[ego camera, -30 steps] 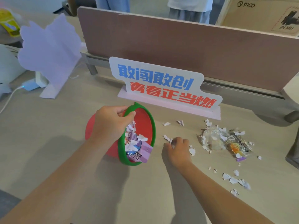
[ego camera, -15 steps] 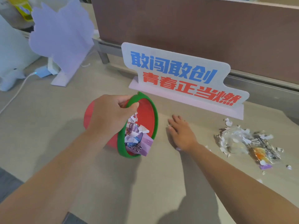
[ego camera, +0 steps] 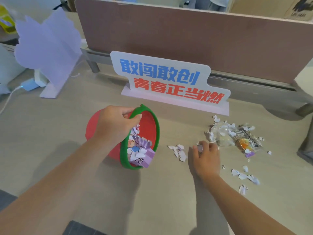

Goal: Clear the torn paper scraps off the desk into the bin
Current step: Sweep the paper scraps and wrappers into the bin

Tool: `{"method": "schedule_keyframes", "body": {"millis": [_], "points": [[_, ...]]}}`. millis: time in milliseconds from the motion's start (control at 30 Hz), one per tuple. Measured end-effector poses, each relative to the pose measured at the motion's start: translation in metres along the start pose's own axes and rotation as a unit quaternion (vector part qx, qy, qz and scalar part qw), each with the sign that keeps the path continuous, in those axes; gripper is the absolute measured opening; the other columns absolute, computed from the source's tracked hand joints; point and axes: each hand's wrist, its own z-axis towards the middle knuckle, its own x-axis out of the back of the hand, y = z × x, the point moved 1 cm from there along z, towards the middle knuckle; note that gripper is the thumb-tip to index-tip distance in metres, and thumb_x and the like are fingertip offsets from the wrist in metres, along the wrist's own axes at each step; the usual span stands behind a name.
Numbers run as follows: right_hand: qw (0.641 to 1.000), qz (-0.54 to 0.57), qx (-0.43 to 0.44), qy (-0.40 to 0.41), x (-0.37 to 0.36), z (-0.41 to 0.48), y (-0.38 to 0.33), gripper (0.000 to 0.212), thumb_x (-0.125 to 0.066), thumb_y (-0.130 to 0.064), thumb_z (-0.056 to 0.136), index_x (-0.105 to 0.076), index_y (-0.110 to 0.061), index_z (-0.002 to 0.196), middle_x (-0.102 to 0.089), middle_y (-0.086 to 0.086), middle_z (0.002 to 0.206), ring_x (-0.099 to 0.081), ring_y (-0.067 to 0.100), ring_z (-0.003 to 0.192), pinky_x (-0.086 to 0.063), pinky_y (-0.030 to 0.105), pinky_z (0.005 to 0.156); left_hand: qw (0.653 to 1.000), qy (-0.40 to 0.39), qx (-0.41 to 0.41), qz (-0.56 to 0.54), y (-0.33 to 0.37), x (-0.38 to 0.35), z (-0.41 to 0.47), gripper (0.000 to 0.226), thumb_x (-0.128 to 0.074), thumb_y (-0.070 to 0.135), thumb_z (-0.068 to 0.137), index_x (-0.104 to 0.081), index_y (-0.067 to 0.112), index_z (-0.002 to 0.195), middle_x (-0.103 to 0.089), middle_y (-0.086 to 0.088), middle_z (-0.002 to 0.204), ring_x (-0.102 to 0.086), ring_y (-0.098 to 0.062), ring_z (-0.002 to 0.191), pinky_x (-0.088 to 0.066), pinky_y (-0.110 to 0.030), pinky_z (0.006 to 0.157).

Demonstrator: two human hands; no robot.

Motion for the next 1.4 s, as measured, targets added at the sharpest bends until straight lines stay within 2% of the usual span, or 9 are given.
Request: {"method": "schedule_keyframes", "body": {"millis": [233, 400, 567, 700, 833, 967, 1100, 1233, 1400], "points": [[0.989, -0.115, 0.087, -0.035, -0.032, -0.002, -0.050, 0.048, -0.046, -0.055, 0.084, -0.048, -0.011, 0.104, -0.049, 0.011, 0.104, -0.050, 0.034, 0.094, -0.043, 0.041, 0.080, 1.000, 0.004, 0.014, -0.010, -0.005, 0.002, -0.007, 0.011, -0.072, 0.025, 0.079, -0.075, 0.029, 0.089, -0.037, 0.010, 0.035, -0.037, -0.004, 0.043, -0.029, -0.009, 0.045], [0.969, -0.153, 0.188, -0.042, -0.044, -0.003, -0.054, 0.028, -0.037, -0.034, 0.095, -0.050, -0.011, 0.103, -0.057, 0.012, 0.099, -0.055, 0.036, 0.088, -0.043, 0.039, 0.069, 1.000, 0.016, 0.007, 0.014, -0.011, 0.006, -0.009, 0.006, -0.073, 0.027, 0.078, -0.070, 0.032, 0.077, -0.063, -0.007, 0.053, -0.047, -0.009, 0.053, -0.046, -0.025, 0.060], [0.946, -0.201, 0.234, -0.094, -0.039, 0.013, -0.057, 0.015, -0.035, -0.021, 0.092, -0.046, -0.016, 0.100, -0.058, 0.009, 0.094, -0.061, 0.036, 0.076, -0.034, 0.033, 0.055, 1.000, 0.016, 0.011, 0.019, -0.012, 0.010, -0.008, 0.019, -0.072, 0.026, 0.079, -0.076, 0.023, 0.098, -0.059, 0.018, 0.045, -0.060, -0.001, 0.059, -0.043, -0.008, 0.058], [0.952, -0.169, 0.200, -0.161, -0.036, 0.016, -0.063, 0.016, -0.040, -0.011, 0.088, -0.046, -0.012, 0.103, -0.059, 0.014, 0.095, -0.061, 0.038, 0.081, -0.034, 0.033, 0.059, 1.000, 0.027, -0.005, 0.014, -0.014, 0.011, -0.009, 0.015, -0.073, 0.026, 0.078, -0.076, 0.025, 0.093, -0.070, -0.001, 0.058, -0.057, -0.006, 0.056, -0.044, -0.016, 0.059], [0.983, 0.002, 0.097, -0.156, -0.020, 0.012, -0.069, 0.014, -0.038, -0.019, 0.095, -0.046, -0.013, 0.086, -0.056, 0.014, 0.082, -0.053, 0.033, 0.075, -0.036, 0.033, 0.061, 1.000, 0.009, 0.003, -0.020, -0.018, 0.014, -0.009, 0.009, -0.072, 0.025, 0.080, -0.074, 0.030, 0.087, -0.055, 0.015, 0.041, -0.046, 0.003, 0.044, -0.038, -0.009, 0.051], [0.978, 0.122, 0.133, -0.100, -0.004, -0.022, -0.113, 0.019, -0.041, -0.023, 0.096, -0.045, -0.015, 0.079, -0.055, 0.008, 0.072, -0.047, 0.029, 0.067, -0.030, 0.031, 0.058, 0.999, -0.004, 0.026, -0.044, -0.020, 0.020, -0.010, 0.016, -0.071, 0.024, 0.081, -0.076, 0.026, 0.096, -0.060, 0.025, 0.045, -0.052, 0.010, 0.046, -0.038, -0.004, 0.050], [0.960, 0.126, 0.211, -0.136, -0.010, -0.055, -0.179, 0.021, -0.043, -0.025, 0.095, -0.045, -0.010, 0.079, -0.059, 0.015, 0.080, -0.046, 0.028, 0.067, -0.034, 0.033, 0.060, 0.999, -0.008, 0.011, -0.041, -0.019, 0.024, -0.015, 0.015, -0.071, 0.023, 0.080, -0.077, 0.024, 0.093, -0.069, 0.013, 0.055, -0.054, 0.004, 0.052, -0.042, -0.008, 0.053], [0.950, 0.103, 0.224, -0.191, -0.025, -0.073, -0.205, 0.028, -0.051, -0.029, 0.088, -0.057, -0.002, 0.092, -0.055, 0.020, 0.099, -0.055, 0.037, 0.087, -0.049, 0.046, 0.076, 0.999, -0.008, 0.010, -0.043, -0.022, 0.030, -0.015, 0.012, -0.072, 0.025, 0.079, -0.077, 0.025, 0.090, -0.076, -0.008, 0.075, -0.064, -0.013, 0.066, -0.048, -0.015, 0.063], [0.967, 0.107, 0.215, -0.081, -0.016, -0.081, -0.200, 0.027, -0.056, -0.030, 0.087, -0.065, -0.006, 0.095, -0.060, 0.015, 0.097, -0.052, 0.032, 0.094, -0.042, 0.040, 0.079, 0.998, -0.016, 0.026, -0.058, -0.026, 0.035, -0.014, 0.017, -0.073, 0.027, 0.078, -0.077, 0.024, 0.095, -0.073, 0.014, 0.067, -0.065, 0.000, 0.063, -0.046, -0.008, 0.060]]}}
